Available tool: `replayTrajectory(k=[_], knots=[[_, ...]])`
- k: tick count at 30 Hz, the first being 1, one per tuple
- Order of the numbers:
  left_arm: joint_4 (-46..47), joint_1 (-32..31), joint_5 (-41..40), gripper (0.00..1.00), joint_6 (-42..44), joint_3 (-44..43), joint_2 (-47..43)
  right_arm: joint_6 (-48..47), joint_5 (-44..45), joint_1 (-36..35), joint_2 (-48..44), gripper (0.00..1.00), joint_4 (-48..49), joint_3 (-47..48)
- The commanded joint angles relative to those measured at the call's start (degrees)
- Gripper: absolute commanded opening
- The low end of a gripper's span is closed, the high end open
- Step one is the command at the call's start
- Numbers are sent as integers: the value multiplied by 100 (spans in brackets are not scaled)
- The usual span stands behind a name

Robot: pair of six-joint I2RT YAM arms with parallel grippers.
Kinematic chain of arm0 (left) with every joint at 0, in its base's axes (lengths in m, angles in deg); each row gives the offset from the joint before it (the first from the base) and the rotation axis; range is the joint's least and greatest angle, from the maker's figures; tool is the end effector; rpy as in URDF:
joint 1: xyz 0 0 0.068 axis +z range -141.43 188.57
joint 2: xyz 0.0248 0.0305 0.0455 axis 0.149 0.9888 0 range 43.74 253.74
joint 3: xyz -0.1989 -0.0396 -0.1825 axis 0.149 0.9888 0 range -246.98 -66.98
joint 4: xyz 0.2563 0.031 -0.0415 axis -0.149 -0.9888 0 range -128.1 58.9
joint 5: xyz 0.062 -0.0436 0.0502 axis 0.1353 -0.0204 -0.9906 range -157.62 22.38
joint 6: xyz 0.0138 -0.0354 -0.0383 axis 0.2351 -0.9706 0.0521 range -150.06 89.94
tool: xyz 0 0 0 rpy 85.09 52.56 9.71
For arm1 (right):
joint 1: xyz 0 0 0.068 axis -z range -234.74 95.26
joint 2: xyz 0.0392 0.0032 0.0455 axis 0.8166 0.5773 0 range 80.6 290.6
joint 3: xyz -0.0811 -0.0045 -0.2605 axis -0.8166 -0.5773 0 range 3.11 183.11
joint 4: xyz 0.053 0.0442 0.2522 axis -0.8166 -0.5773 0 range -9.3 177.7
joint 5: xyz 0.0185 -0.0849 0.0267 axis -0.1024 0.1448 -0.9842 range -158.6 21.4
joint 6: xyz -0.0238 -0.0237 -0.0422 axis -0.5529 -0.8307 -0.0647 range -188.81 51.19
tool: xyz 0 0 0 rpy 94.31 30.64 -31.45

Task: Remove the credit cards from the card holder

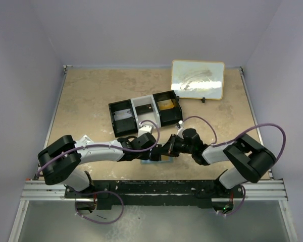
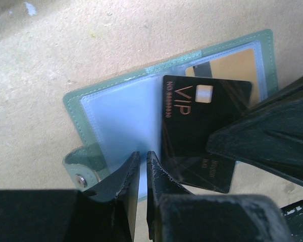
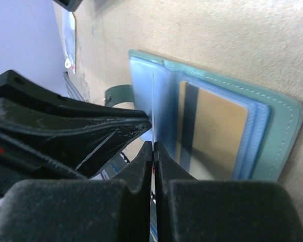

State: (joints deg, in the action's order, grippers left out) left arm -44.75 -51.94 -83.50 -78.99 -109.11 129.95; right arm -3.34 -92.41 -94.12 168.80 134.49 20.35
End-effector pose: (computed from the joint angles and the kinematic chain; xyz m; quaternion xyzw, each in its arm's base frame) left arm 0.1454 -0.2373 0.1580 0.0578 0.9504 -0.1481 0.2673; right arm 0.1807 0.1669 0.1217 0.0762 0.8255 0.5270 0.1870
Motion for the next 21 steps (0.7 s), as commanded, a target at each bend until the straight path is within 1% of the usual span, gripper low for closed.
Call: replayTrajectory(k=[1,6,9,14,17,21], knots=[[-378,-28,-388,8,-35,-64,-318,-224,268,-26,-782,0,-740,-12],[-327,-31,-408,9,31,-6,-783,-599,755,-18,-1637,0,-1939,199],[-284,-31,-445,10,33,-23,-998,-768,752,-18,-1907,0,-2013,223],[-346,-31,-664,16,26,-15,-1360,-942,682,-18,-2238,0,-1759,88],[-481,-29,-808,17,15,-43,-1537,-1073,962,-22,-2302,0,-2199,209],[-888,-31,-1173,18,2,-129,-1857,-1263,1037,-18,-2042,0,-2742,468]])
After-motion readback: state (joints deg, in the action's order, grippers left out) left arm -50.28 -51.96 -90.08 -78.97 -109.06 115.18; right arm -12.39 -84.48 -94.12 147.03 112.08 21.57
